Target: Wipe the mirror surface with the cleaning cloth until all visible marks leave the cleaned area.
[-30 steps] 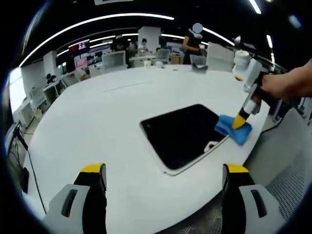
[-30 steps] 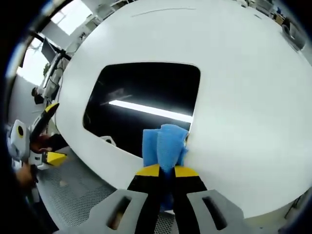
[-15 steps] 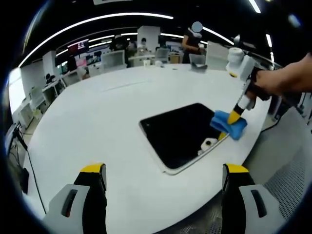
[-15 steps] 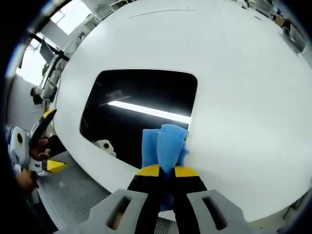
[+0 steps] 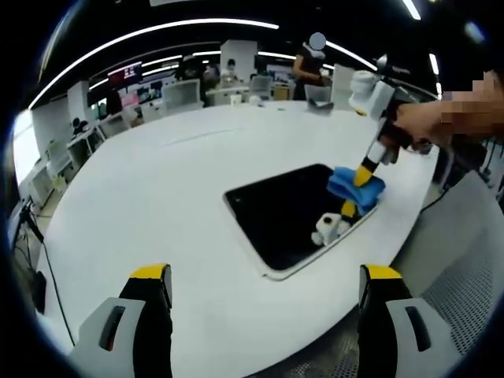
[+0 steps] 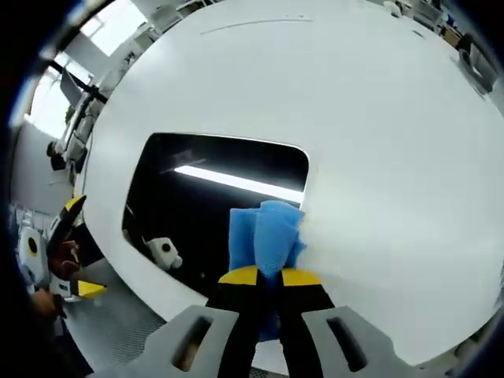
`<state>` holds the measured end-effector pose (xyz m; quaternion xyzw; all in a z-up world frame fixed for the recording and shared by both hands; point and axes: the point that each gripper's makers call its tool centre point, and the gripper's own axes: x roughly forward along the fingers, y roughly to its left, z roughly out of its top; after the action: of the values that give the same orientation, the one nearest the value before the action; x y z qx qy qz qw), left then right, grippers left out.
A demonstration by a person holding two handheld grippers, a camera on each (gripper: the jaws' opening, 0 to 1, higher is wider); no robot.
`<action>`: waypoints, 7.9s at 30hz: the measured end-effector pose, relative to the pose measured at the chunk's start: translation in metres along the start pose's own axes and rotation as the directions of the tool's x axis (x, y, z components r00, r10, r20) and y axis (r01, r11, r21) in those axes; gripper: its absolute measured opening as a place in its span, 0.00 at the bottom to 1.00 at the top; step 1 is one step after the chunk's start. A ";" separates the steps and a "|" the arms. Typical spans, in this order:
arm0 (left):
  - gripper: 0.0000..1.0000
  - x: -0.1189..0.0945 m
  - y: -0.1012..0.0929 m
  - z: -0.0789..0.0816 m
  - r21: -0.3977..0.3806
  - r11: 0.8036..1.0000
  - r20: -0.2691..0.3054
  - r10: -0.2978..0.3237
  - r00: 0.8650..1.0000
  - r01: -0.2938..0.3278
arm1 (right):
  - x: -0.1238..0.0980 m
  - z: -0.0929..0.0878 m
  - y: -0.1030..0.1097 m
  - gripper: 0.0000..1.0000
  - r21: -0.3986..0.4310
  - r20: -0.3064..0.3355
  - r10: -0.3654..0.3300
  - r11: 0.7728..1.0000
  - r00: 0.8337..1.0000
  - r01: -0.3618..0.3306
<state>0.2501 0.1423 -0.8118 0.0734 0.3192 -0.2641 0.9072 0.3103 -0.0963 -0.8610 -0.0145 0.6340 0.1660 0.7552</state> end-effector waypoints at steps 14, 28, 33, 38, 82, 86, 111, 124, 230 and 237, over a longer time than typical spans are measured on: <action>0.99 0.001 0.001 -0.002 -0.002 1.000 -0.011 -0.001 1.000 0.001 | 0.004 0.029 -0.011 0.02 -0.004 0.003 -0.005 1.000 1.000 0.005; 0.99 0.001 0.001 -0.002 -0.003 1.000 -0.013 0.001 1.000 -0.001 | 0.008 0.050 -0.019 0.02 0.012 0.019 0.000 1.000 1.000 0.000; 0.99 0.001 0.001 -0.002 -0.001 1.000 -0.014 -0.003 1.000 0.003 | 0.007 0.050 -0.018 0.02 0.016 0.017 0.000 1.000 1.000 0.000; 0.99 0.001 0.000 -0.002 0.000 1.000 -0.014 -0.004 1.000 0.004 | 0.009 0.052 -0.019 0.02 0.023 0.023 0.001 1.000 1.000 -0.001; 0.99 0.001 0.002 -0.004 0.012 1.000 -0.020 0.005 1.000 -0.005 | -0.023 0.053 -0.053 0.03 0.039 0.078 -0.039 0.999 0.996 0.036; 0.99 0.001 0.002 -0.004 0.013 1.000 -0.020 0.007 1.000 -0.006 | -0.022 0.038 -0.077 0.03 0.078 0.058 -0.068 0.995 0.996 0.063; 0.99 0.002 0.002 -0.005 0.015 1.000 -0.025 0.009 1.000 -0.008 | -0.034 0.018 -0.112 0.03 0.137 0.071 -0.089 0.987 0.993 0.079; 0.99 0.002 0.003 -0.007 0.019 1.000 -0.035 0.013 0.999 -0.013 | -0.013 0.017 -0.101 0.05 0.093 0.100 -0.046 0.995 0.994 0.037; 1.00 -0.005 0.011 0.008 0.012 0.999 0.063 0.051 0.997 -0.052 | -0.119 -0.034 -0.033 0.93 -0.124 0.768 -0.043 0.969 0.639 0.215; 1.00 -0.005 0.017 0.003 0.011 0.998 0.052 0.059 0.997 -0.059 | -0.109 -0.039 -0.031 0.93 -0.127 0.737 -0.060 0.966 0.673 0.226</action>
<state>0.2575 0.1579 -0.8065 0.0817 0.2917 -0.2410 0.9220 0.2659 -0.1595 -0.7698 -0.0761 0.2579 0.1633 0.9492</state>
